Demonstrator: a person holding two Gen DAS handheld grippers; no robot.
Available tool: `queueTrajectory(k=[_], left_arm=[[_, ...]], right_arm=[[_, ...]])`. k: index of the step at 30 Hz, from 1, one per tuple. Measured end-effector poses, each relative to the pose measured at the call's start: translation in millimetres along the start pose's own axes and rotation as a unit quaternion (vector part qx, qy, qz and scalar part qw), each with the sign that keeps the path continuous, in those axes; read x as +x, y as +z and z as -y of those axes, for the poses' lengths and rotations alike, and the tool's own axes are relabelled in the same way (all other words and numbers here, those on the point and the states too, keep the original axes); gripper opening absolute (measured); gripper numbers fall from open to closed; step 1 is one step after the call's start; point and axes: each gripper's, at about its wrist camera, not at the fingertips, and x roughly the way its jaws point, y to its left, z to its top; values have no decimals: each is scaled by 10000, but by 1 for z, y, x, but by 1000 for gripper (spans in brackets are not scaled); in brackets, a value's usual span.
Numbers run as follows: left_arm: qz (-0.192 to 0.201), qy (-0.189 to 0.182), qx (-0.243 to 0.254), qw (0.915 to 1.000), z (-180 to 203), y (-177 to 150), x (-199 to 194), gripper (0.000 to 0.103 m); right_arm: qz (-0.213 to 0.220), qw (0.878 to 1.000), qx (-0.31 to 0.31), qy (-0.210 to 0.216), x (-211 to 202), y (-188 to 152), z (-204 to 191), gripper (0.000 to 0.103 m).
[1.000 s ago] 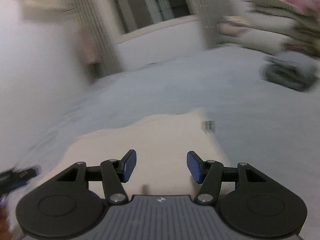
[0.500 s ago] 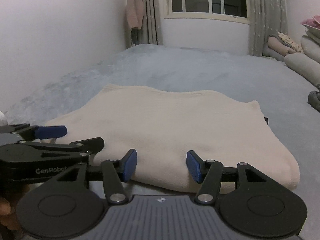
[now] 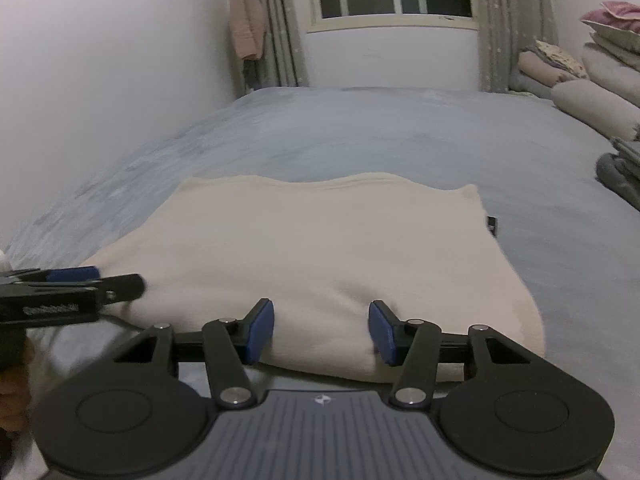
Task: Fold clothes
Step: 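Smooth the folded shirt edge with both open grippers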
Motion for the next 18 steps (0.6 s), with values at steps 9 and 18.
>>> queueTrajectory(k=[9, 18], left_arm=[[19, 221, -477, 9986, -25, 4, -5, 78], [-201, 221, -954, 9950, -52, -2, 8, 79]], right_arm=[[-31, 9982, 592, 2, -8, -1, 36, 42], [2, 9957, 928, 71, -14, 2, 49, 42]])
